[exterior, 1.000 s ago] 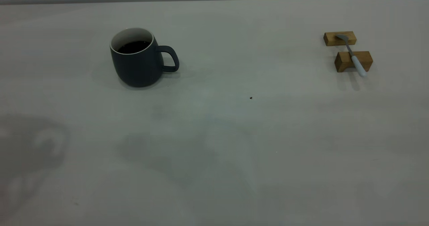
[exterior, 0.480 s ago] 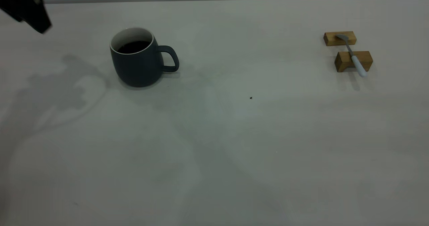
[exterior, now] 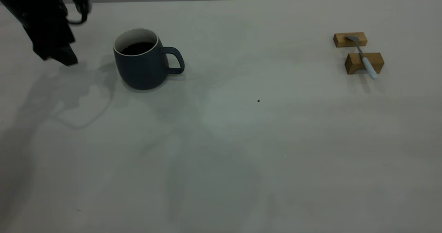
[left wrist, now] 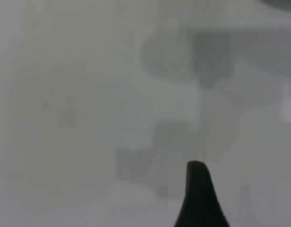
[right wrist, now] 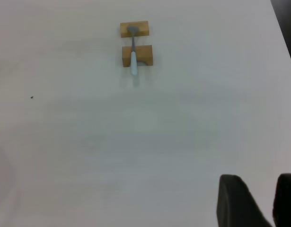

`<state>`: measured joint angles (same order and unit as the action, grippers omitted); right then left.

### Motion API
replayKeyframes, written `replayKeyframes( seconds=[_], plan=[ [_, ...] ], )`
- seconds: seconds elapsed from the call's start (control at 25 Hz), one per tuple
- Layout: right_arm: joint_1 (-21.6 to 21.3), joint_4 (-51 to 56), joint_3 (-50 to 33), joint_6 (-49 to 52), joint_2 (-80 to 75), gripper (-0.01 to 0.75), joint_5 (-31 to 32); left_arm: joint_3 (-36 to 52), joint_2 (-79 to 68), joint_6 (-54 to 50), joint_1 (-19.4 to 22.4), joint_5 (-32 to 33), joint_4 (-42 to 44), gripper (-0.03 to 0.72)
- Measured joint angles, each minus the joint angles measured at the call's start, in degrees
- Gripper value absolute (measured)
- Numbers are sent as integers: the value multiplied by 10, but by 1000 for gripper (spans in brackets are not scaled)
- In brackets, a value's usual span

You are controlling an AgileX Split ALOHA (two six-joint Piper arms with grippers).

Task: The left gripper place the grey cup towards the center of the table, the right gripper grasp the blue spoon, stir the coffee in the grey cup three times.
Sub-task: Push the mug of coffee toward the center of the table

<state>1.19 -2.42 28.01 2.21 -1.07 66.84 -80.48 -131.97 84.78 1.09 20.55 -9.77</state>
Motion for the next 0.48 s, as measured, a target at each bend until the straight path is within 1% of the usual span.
replayKeyframes(
  seconds=[0.12, 0.28, 0.36, 0.48],
  plan=[
    [0, 0, 0, 0, 0, 237, 0, 0, -16, 130, 0, -6, -69, 585],
    [0, 0, 0, 0, 0, 237, 0, 0, -27, 301, 0, -13, -204, 585],
    [0, 0, 0, 0, 0, 237, 0, -7, -33, 339, 0, -12, -252, 585],
    [0, 0, 0, 0, 0, 237, 0, -29, -45, 353, 0, 0, -273, 585]
  ],
)
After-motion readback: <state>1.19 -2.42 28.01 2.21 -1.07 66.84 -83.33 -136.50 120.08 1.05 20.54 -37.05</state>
